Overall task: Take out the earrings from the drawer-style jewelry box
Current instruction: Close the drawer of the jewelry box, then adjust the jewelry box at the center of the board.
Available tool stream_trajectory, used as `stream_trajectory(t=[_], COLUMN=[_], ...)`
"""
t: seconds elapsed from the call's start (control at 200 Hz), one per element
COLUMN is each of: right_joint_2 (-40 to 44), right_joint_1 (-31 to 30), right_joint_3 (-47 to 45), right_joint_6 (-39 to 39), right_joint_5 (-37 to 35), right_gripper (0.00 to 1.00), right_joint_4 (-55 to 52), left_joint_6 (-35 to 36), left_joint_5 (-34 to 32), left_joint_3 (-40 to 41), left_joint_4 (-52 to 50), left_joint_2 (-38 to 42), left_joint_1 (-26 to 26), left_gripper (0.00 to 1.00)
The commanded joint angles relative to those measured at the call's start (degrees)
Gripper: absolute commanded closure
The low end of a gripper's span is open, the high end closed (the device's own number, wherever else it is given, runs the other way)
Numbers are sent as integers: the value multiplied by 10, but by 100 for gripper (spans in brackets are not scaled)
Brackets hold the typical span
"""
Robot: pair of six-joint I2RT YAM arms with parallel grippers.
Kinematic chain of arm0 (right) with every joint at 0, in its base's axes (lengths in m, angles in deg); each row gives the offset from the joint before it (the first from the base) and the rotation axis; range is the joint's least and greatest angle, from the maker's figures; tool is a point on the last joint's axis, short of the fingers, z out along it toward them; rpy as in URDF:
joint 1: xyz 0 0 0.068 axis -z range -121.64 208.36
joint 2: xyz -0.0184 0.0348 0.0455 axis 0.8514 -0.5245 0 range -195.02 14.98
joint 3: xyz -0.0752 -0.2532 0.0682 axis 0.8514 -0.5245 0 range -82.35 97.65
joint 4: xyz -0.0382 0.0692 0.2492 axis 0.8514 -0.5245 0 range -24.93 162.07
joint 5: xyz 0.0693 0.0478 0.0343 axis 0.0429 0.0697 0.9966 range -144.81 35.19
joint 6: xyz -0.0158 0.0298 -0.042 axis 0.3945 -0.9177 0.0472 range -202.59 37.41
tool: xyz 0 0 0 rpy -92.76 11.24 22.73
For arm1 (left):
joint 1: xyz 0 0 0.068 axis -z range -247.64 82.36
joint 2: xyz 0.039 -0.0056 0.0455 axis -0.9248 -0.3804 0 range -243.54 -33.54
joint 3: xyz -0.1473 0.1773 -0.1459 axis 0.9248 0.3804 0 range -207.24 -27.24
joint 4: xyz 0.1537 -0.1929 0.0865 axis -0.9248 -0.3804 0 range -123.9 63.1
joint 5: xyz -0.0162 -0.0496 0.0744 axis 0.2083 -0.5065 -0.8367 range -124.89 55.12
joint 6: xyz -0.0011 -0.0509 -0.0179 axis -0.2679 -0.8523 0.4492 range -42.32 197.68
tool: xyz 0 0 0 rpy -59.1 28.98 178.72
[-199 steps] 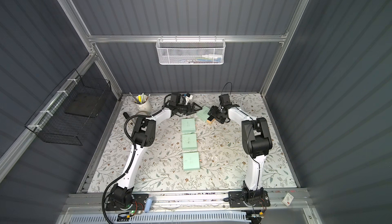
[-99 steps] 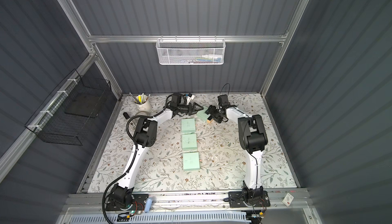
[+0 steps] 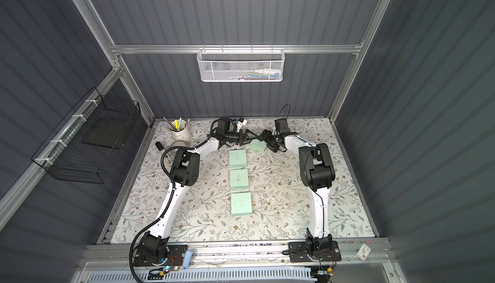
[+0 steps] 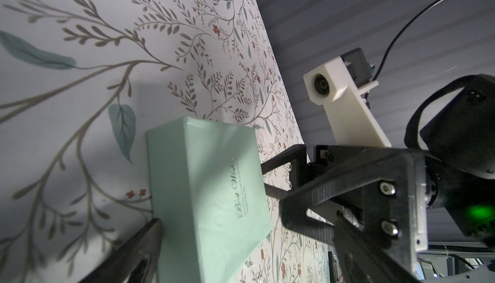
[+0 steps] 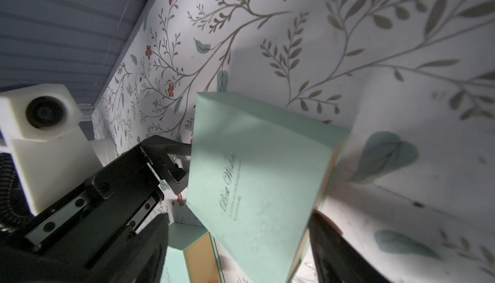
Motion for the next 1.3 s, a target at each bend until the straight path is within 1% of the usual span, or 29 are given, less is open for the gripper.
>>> stream_trajectory(t=[0.0, 0.115, 0.185, 0.22, 0.245, 0.34, 0.395, 0.475, 0.595, 0.665, 0.725, 0.77, 0.875, 0.89, 0.956, 1.036, 1.096, 1.191, 1.296], right_joint_2=[-3, 45, 79, 92, 100, 130, 129, 93, 43, 22, 1, -21, -60, -65, -80, -90, -96, -102, -101], right_joint_1=[-7, 0, 8, 9, 9, 8, 9, 14, 15, 15, 16, 16, 17, 17, 20, 23, 27, 36, 39], right_joint_3=[1, -50, -77, -83, -83, -81, -62, 0, 73, 106, 138, 171, 221, 226, 240, 243, 243, 236, 223], right_joint_6=[-10, -10, -3, 13, 25, 67, 92, 123, 160, 179, 192, 204, 227, 229, 234, 239, 239, 229, 224], right_joint_5=[15, -31, -37, -37, -61, -77, -75, -50, -50, -55, -58, -57, -50, -29, -7, 3, 11, 56, 78], right_gripper=[18, 16, 16, 16, 16, 16, 11, 10, 5, 2, 1, 1, 2, 2, 2, 1, 1, 1, 2], right_joint_4=[29, 31, 27, 14, 1, -37, -59, -112, -143, -167, -186, -209, -236, -237, -236, -221, -211, -187, -168], left_joint_6=[-11, -9, -29, -39, -47, -61, -62, -53, -34, -21, -15, -21, -24, -22, -18, -18, -14, -10, -11], left_joint_5=[19, -19, -32, -35, -34, -30, -32, -53, -106, -135, -157, -170, -183, -188, -203, -220, -240, -266, -282], left_joint_3=[-16, -18, -15, -14, -12, -11, -8, 11, 94, 134, 162, 193, 227, 227, 230, 224, 214, 188, 155], left_joint_4=[-8, -26, -12, -1, 7, 23, 20, -6, -38, -74, -106, -112, -146, -155, -182, -203, -221, -247, -263], left_joint_2=[-27, -23, -17, -11, -5, 19, 38, 78, 160, 202, 233, 256, 286, 288, 295, 291, 282, 256, 220], left_joint_1=[11, 5, -5, -10, -13, -20, -23, -25, -24, -24, -24, -23, -10, -7, 8, 25, 37, 52, 63], left_gripper=[0, 0, 0, 1, 0, 1, 1, 0, 1, 4, 10, 18, 43, 47, 64, 79, 87, 100, 100])
